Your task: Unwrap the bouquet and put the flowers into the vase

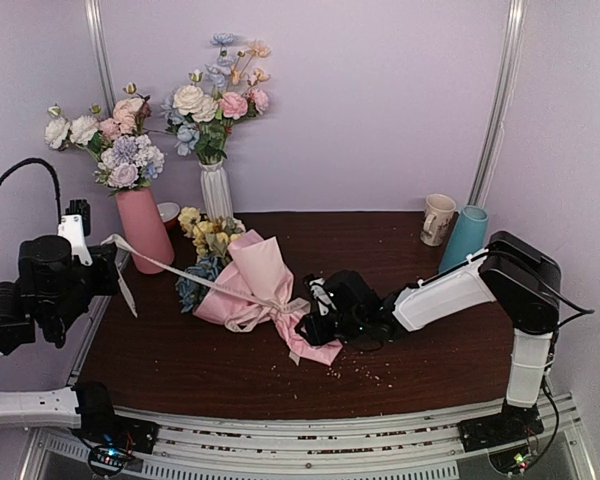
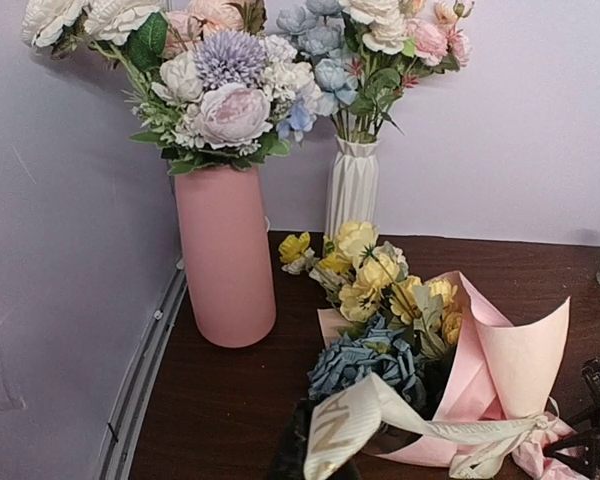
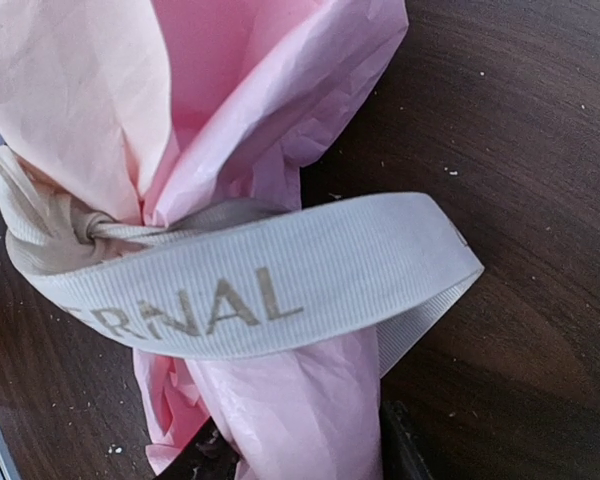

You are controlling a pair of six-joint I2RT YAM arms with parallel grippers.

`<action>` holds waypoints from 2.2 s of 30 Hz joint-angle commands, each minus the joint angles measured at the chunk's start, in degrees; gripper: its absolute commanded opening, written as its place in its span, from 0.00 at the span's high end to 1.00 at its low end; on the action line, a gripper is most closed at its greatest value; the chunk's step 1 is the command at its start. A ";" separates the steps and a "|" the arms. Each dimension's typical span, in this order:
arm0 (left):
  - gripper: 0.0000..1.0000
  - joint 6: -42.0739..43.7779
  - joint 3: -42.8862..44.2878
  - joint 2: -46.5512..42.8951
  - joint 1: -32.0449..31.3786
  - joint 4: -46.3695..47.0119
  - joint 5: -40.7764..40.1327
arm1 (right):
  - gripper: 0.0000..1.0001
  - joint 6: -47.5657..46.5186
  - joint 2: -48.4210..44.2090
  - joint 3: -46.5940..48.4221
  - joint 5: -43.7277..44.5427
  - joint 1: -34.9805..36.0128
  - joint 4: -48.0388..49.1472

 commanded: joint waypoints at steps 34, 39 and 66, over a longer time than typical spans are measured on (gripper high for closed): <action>0.51 6.80 4.22 42.16 2.76 37.77 46.07 | 0.31 13.37 -15.47 -2.97 -17.57 -7.04 -3.07; 0.59 5.17 5.96 47.72 5.87 40.21 47.05 | 0.35 19.46 -10.76 -1.08 -22.84 -8.88 0.87; 0.70 4.27 -2.62 55.57 12.37 48.83 47.47 | 0.83 27.80 5.06 7.24 -28.78 -10.14 10.72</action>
